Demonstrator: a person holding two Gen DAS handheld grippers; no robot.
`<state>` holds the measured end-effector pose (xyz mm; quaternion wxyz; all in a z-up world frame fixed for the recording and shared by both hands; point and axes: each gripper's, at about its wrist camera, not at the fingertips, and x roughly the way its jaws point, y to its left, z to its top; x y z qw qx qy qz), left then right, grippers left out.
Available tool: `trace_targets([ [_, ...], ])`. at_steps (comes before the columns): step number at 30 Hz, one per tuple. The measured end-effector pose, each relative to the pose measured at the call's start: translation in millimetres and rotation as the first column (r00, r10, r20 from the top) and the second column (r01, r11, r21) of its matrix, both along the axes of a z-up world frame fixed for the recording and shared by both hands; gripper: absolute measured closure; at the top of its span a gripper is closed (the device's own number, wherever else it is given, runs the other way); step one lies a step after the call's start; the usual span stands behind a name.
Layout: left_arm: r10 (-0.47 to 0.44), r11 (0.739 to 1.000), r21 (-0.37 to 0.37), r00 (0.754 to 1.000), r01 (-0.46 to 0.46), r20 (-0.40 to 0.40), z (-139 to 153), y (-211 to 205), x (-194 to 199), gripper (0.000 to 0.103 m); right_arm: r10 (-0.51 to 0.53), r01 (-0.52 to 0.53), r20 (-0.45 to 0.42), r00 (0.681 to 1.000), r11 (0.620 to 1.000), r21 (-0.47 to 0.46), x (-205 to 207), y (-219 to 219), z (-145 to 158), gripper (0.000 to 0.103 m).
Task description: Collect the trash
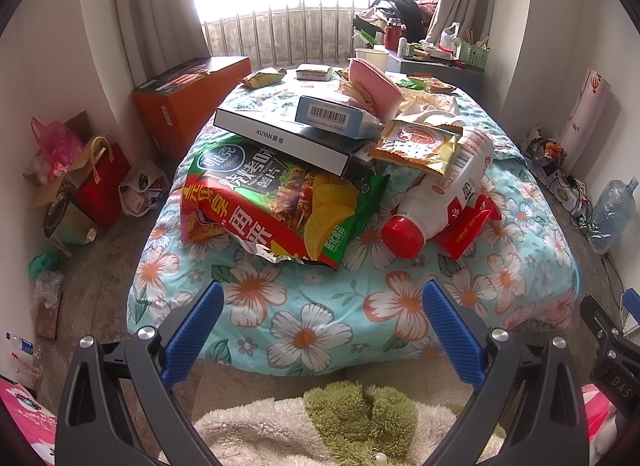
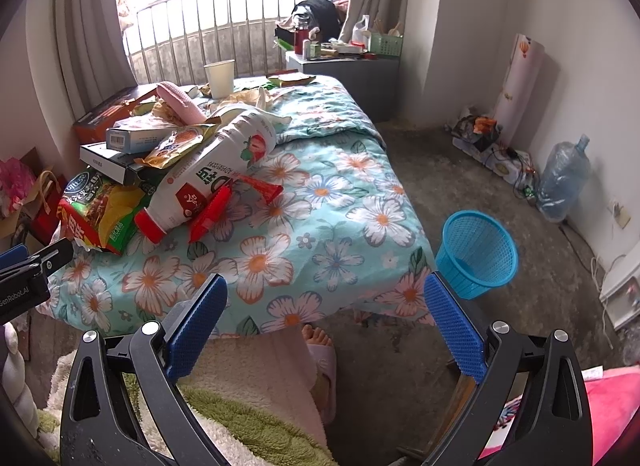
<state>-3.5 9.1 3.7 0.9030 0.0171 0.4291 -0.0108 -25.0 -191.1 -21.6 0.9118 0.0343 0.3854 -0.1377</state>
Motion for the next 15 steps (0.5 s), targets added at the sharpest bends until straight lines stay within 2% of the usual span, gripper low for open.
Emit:
trace_targets([
  [15,0.0,1.0,0.001,1.0,0.0,-0.002,-2.1,-0.2,1.0,0.006,0.0,0.0,-0.005,1.0,1.0,0.003,1.2,-0.7,-2.4,0.008],
])
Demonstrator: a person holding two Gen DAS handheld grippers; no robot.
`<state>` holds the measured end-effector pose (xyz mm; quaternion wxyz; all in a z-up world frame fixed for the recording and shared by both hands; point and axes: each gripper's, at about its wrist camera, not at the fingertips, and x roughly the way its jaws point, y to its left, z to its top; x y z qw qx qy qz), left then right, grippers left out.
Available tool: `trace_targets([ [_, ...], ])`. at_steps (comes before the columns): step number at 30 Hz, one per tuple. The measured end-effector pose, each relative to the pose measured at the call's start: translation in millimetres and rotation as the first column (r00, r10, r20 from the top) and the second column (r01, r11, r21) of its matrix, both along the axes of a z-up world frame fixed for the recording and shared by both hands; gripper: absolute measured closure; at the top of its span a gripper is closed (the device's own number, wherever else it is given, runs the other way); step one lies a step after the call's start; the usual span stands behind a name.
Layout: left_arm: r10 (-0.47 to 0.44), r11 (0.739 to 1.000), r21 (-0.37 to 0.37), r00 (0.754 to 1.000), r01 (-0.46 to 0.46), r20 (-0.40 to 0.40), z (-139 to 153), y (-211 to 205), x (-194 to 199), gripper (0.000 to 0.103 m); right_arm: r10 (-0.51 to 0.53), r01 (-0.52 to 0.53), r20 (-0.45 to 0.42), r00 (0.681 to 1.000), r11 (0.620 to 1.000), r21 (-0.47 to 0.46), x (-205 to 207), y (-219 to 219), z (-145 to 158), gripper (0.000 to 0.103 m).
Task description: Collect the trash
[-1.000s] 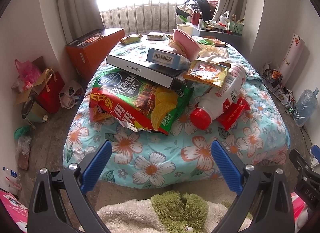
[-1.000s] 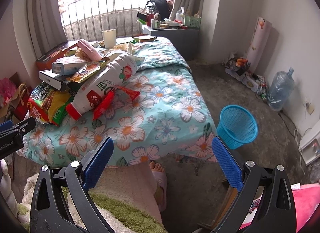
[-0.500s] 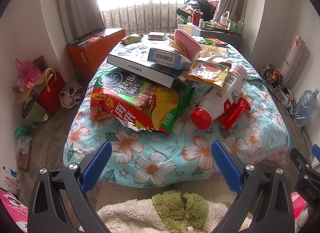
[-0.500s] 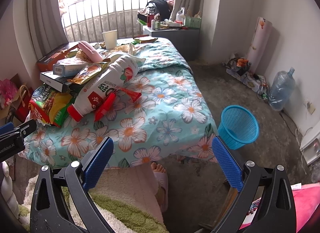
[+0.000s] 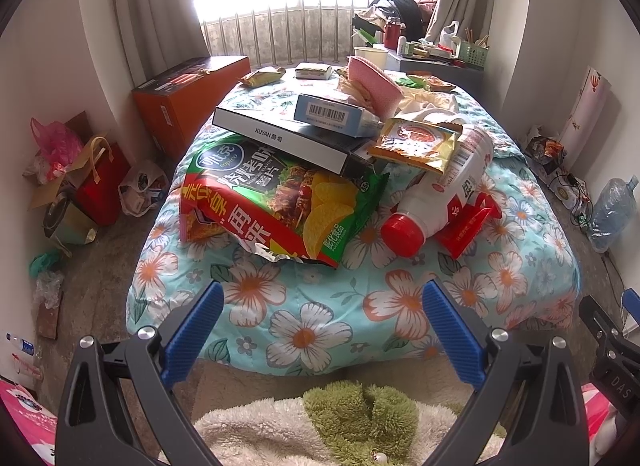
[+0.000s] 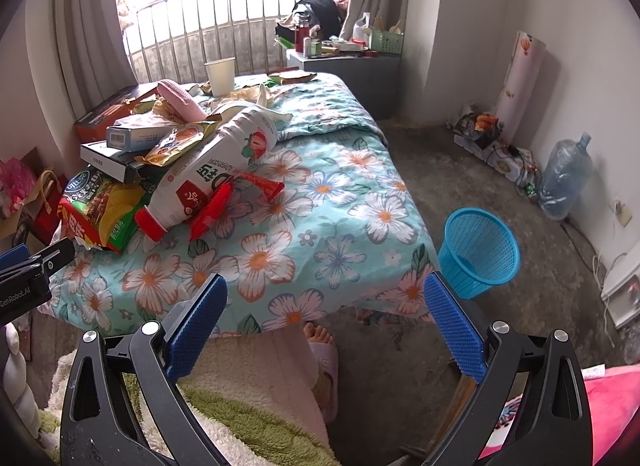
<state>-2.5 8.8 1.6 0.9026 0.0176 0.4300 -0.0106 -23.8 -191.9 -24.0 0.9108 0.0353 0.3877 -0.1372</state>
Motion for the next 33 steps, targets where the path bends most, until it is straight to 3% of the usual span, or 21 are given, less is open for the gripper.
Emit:
trace_targets([
  [11,-0.001,1.0,-0.011,1.0,0.001,-0.014,-4,3,3,0.006,-0.007,0.007,0.013,1.0,1.0,0.021,0,-1,-3,0.008],
  [18,0.002,0.999,-0.033,1.0,-0.002,0.019,2,8,2,0.006,0.005,-0.005,0.018,1.0,1.0,0.01,3,2,1,0.008],
  [26,0.003,0.999,-0.053,0.995,0.002,0.102,23,25,19,0.006,0.051,-0.049,0.116,0.992,0.999,-0.018,22,13,29,0.008],
  [33,0.06,0.994,-0.103,0.977,-0.039,0.207,53,56,40,0.006,0.148,-0.157,0.263,0.953,0.988,0.012,54,35,64,0.008],
])
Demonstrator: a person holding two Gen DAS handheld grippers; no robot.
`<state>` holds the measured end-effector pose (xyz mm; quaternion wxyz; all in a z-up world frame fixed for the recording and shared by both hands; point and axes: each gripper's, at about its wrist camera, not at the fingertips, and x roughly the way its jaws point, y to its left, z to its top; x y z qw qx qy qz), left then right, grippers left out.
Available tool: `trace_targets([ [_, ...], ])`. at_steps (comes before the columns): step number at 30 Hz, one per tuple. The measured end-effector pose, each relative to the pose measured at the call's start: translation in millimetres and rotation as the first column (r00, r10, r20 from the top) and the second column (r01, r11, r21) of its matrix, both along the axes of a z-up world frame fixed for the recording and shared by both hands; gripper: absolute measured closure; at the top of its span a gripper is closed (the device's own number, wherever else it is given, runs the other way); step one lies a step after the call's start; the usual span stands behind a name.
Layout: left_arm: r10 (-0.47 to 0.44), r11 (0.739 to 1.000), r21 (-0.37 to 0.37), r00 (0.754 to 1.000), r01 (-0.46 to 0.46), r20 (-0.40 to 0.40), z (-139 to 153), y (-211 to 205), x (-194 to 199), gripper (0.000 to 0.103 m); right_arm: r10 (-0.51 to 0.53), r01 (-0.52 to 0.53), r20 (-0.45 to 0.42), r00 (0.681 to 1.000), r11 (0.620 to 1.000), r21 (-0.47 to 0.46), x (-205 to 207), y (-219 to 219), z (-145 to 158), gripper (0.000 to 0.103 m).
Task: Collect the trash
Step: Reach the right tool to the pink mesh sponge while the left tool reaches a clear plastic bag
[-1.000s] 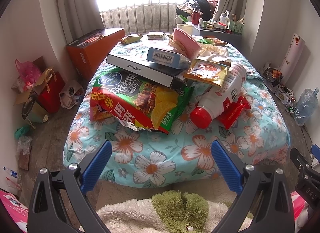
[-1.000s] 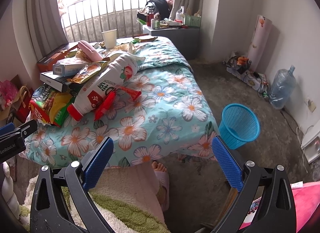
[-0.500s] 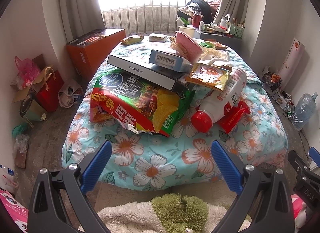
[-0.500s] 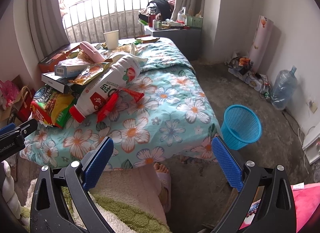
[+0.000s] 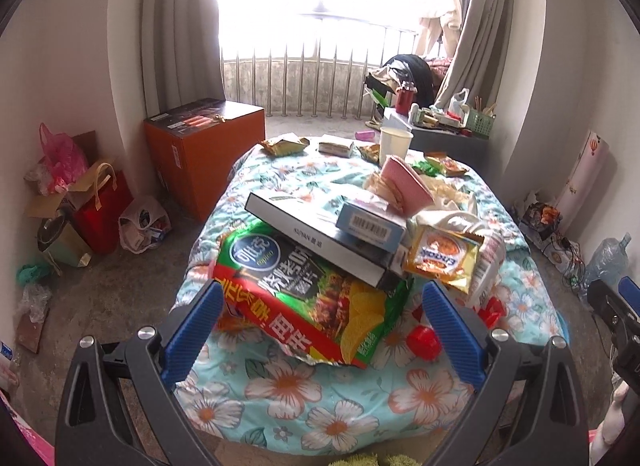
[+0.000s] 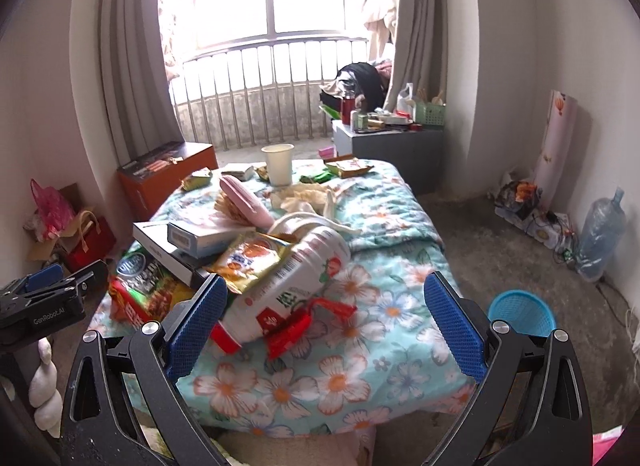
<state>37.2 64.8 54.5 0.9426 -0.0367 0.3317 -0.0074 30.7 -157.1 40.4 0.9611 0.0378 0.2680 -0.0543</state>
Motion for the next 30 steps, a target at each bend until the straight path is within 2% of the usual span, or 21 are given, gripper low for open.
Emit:
trace_targets([
  [3,0.007,1.0,0.004,1.0,-0.007,0.021,5,9,8,0.006,0.054,-0.054,0.001,0.999,0.997,0.052,16,7,-1,0.008],
  [6,0.013,1.0,-0.001,0.999,-0.013,0.038,6,17,18,0.006,0.08,-0.08,0.005,0.997,0.996,0.043,27,13,-3,0.008],
  [8,0.004,1.0,-0.006,0.999,-0.003,0.044,7,20,27,0.006,0.078,-0.078,0.005,0.997,0.996,0.045,37,12,-1,0.008],
  [13,-0.017,1.0,-0.017,0.998,0.018,0.064,7,25,46,0.006,0.045,-0.046,0.011,0.999,0.992,0.115,57,-8,6,0.008],
  [23,-0.095,0.985,-0.137,0.992,0.106,0.081,7,36,78,0.006,0.036,-0.039,0.02,0.999,0.993,0.113,86,-16,16,0.008],
  [27,-0.129,0.974,-0.175,0.988,0.142,0.087,7,44,88,0.006,0.072,-0.073,0.021,0.997,0.994,0.078,104,-12,22,0.008],
  [30,-0.148,0.961,-0.219,0.984,0.167,0.1,8,50,96,0.006,0.141,-0.141,0.015,0.99,0.984,0.107,122,-9,32,0.008],
])
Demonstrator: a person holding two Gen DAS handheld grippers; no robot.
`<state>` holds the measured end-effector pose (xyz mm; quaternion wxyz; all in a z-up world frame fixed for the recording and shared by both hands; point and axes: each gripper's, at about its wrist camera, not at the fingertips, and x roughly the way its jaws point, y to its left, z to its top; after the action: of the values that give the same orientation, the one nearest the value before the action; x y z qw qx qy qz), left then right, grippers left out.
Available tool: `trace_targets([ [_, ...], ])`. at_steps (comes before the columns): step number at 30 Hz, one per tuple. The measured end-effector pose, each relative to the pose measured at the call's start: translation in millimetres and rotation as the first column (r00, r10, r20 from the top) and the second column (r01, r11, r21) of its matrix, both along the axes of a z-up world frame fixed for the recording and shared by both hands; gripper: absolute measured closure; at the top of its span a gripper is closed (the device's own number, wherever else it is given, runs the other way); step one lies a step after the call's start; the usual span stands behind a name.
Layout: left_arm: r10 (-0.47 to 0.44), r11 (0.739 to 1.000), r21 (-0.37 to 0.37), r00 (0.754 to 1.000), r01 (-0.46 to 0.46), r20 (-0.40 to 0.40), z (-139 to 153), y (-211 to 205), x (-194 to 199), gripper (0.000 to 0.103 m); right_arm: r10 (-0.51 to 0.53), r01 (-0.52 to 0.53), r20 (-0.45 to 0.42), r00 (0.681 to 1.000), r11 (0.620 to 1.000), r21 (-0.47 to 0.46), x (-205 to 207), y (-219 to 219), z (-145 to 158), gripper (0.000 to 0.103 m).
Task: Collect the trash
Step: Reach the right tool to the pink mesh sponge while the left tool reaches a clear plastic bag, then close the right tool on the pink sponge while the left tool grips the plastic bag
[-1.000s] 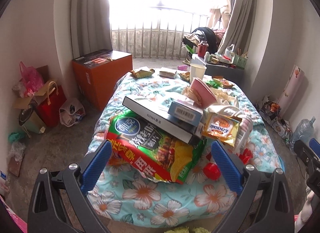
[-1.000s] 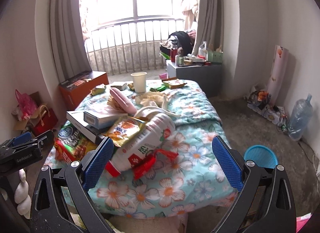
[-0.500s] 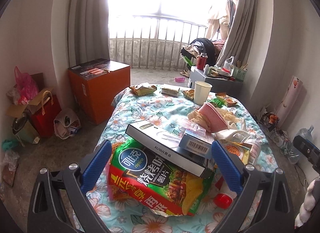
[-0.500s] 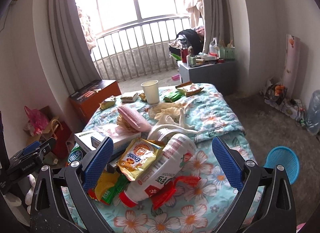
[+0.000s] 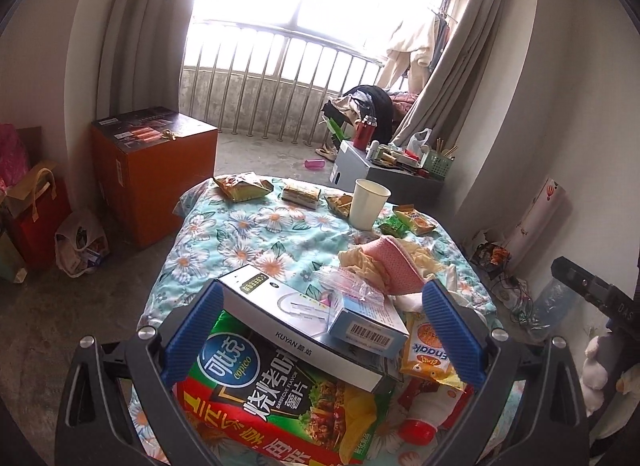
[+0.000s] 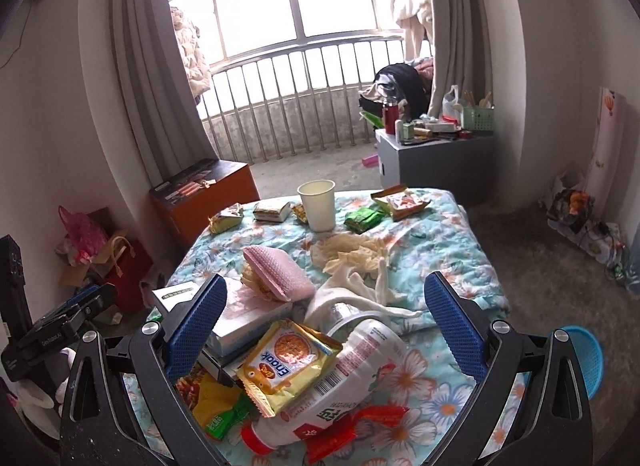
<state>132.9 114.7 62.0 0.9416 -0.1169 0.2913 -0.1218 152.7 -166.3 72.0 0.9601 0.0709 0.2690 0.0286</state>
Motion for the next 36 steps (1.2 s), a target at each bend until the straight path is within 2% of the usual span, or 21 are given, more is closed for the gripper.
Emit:
trace_targets([
  [2,-0.014,0.999,-0.029,1.0,0.014,-0.002,-1,3,6,0.006,0.044,-0.044,-0.012,0.999,0.999,0.02,14,4,5,0.008],
  [3,-0.028,0.999,-0.044,1.0,0.028,-0.007,-2,3,9,0.01,0.07,-0.069,-0.028,0.997,0.997,0.028,25,7,6,0.008],
  [9,-0.133,0.98,-0.16,0.985,0.114,-0.112,-19,0,45,0.025,0.219,-0.208,-0.172,0.96,0.975,0.08,87,37,-12,0.018],
  [14,-0.215,0.953,-0.262,0.945,0.149,-0.246,-39,-8,80,0.038,0.306,-0.298,-0.281,0.91,0.952,0.07,128,65,-37,0.025],
  [17,-0.216,0.961,-0.24,0.921,0.141,-0.324,-50,-16,98,0.043,0.322,-0.323,-0.33,0.888,0.945,0.053,145,74,-50,0.027],
  [18,-0.223,0.958,-0.253,0.909,0.137,-0.351,-55,-16,104,0.048,0.333,-0.334,-0.343,0.878,0.941,0.058,148,75,-53,0.028],
  [20,-0.244,0.948,-0.291,0.881,0.129,-0.404,-64,-16,115,0.05,0.336,-0.336,-0.371,0.866,0.939,0.067,154,75,-59,0.031],
  [23,-0.233,0.953,-0.282,0.867,0.113,-0.44,-73,-20,127,0.055,0.34,-0.338,-0.403,0.85,0.938,0.079,164,73,-68,0.035],
  [26,-0.229,0.948,-0.307,0.852,0.085,-0.471,-82,-20,136,0.061,0.341,-0.328,-0.443,0.829,0.939,0.108,172,69,-80,0.052],
  [27,-0.225,0.948,-0.31,0.851,0.078,-0.475,-83,-21,137,0.063,0.344,-0.323,-0.451,0.823,0.938,0.125,174,66,-82,0.058],
  [29,-0.218,0.946,-0.316,0.853,0.066,-0.474,-84,-22,139,0.069,0.343,-0.309,-0.451,0.824,0.939,0.15,177,62,-85,0.061],
  [36,-0.178,0.952,-0.303,0.872,0.036,-0.455,-81,-23,144,0.089,0.317,-0.253,-0.408,0.856,0.946,0.204,176,44,-79,0.071],
])
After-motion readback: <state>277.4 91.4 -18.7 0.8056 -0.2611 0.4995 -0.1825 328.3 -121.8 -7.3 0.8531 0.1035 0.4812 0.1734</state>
